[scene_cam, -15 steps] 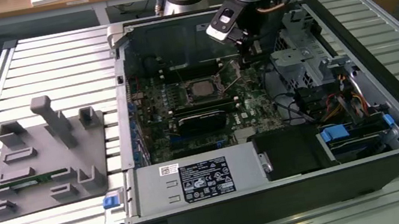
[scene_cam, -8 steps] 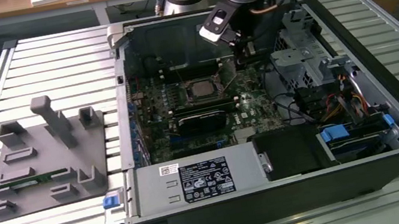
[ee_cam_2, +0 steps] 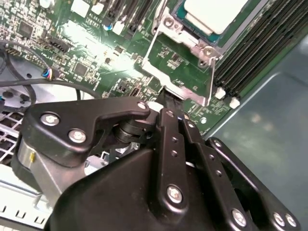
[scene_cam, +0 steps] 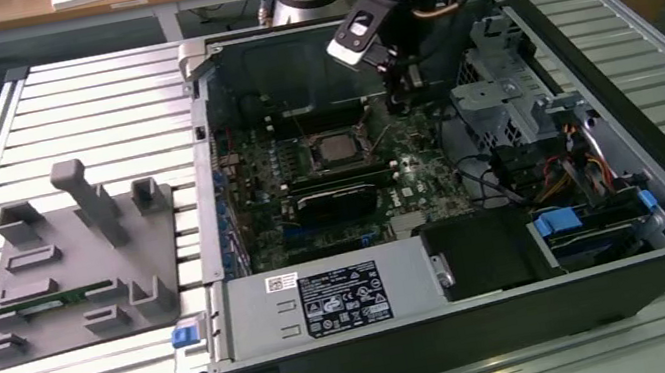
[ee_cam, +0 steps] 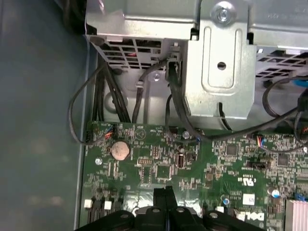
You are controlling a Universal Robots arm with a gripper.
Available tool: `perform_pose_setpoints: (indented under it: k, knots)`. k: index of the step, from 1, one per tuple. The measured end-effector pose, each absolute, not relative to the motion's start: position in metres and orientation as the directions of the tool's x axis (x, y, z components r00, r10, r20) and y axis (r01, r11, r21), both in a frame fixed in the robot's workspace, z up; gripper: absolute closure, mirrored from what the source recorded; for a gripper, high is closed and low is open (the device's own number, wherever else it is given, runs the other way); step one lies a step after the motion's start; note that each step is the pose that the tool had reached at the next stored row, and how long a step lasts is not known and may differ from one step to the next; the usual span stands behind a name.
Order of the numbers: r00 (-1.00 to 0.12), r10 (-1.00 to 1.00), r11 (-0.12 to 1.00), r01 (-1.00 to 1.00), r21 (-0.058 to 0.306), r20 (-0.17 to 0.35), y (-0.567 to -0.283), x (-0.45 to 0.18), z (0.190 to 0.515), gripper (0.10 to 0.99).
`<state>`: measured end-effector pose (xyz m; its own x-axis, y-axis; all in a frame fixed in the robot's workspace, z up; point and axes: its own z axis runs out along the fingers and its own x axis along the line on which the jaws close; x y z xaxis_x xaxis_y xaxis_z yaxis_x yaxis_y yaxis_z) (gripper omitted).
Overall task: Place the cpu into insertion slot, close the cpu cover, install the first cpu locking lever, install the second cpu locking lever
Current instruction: 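Close the cpu cover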
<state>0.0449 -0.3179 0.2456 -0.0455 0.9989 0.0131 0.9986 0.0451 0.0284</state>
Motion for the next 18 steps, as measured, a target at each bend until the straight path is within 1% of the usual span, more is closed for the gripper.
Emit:
perform_pose_setpoints:
  k: [18]
  knots:
    - [-0.046,0.999,0.045,0.999,0.028,0.014,-0.318,0.009,0.243,0.98]
